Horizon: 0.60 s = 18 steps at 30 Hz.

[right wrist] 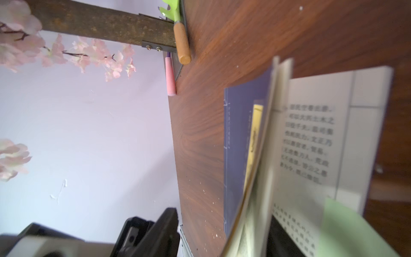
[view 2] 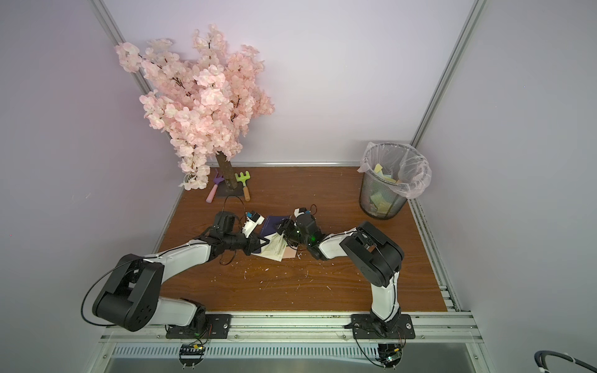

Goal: Peel off the used sticky note
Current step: Turn the page of the book at the center of the board.

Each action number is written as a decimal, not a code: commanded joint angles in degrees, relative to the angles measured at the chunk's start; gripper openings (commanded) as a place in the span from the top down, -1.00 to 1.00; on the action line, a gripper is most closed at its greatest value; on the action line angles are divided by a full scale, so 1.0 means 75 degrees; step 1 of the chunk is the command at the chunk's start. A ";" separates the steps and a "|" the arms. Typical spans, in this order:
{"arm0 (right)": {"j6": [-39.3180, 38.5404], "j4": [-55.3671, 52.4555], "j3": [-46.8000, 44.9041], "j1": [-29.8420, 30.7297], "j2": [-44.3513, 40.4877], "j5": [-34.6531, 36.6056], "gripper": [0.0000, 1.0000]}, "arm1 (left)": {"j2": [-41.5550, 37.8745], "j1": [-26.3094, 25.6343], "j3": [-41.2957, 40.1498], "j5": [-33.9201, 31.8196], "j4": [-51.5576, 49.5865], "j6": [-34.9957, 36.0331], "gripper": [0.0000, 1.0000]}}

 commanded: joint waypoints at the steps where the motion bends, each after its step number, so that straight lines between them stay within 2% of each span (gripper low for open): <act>1: 0.0157 0.0211 0.0165 -0.0037 0.0163 -0.0143 -0.01 | -0.0048 -0.0218 0.0262 0.0110 -0.0436 0.0357 0.51; 4: 0.0258 0.0389 0.0029 -0.0037 0.0207 -0.0136 0.32 | -0.0068 -0.0266 0.0488 0.0170 -0.0772 0.0688 -0.05; 7: 0.0265 0.0445 -0.0075 -0.0039 0.0175 -0.0091 0.55 | -0.0239 -0.0263 0.0841 -0.0008 -0.1436 0.1257 -0.41; 11: 0.0288 0.0510 -0.0107 -0.0036 0.0148 -0.0093 0.83 | -0.0669 -0.0270 0.1195 -0.0444 -0.2070 0.1755 -1.00; 15: 0.0312 0.0494 -0.0102 -0.0034 0.0033 -0.0062 0.97 | -0.1145 -0.0427 0.1066 -0.1073 -0.2180 0.1975 -0.98; 18: 0.0286 0.0322 -0.0103 -0.0033 -0.0231 0.0070 1.00 | -0.1416 -0.0881 0.0730 -0.2037 -0.2126 0.2199 -0.98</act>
